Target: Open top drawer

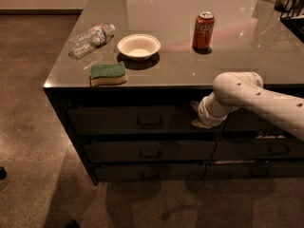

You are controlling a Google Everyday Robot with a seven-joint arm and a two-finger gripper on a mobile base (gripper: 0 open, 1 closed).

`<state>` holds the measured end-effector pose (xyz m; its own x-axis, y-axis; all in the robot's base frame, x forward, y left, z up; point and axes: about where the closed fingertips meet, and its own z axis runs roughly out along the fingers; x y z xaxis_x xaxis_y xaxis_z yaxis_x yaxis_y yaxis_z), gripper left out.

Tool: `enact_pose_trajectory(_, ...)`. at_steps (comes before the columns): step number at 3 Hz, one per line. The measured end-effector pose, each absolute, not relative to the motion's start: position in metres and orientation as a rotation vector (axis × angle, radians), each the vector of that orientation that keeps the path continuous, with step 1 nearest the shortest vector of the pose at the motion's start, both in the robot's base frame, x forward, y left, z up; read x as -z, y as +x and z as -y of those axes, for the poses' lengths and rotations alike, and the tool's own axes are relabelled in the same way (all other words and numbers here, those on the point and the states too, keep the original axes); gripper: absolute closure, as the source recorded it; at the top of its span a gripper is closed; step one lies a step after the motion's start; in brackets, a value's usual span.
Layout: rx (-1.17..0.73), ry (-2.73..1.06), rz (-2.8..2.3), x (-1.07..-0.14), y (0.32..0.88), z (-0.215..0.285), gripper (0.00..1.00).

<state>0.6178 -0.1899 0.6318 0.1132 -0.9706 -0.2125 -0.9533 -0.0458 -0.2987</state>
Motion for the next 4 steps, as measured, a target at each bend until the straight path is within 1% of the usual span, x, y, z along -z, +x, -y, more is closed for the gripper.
enact_pose_trajectory(1, 0.065, -2.037, -1.875, -0.6319, 0.6177, 0.1899, 0.73)
enact_pose_trajectory(4, 0.065, -2.037, -1.875, -0.6318, 0.6177, 0.1899, 0.03)
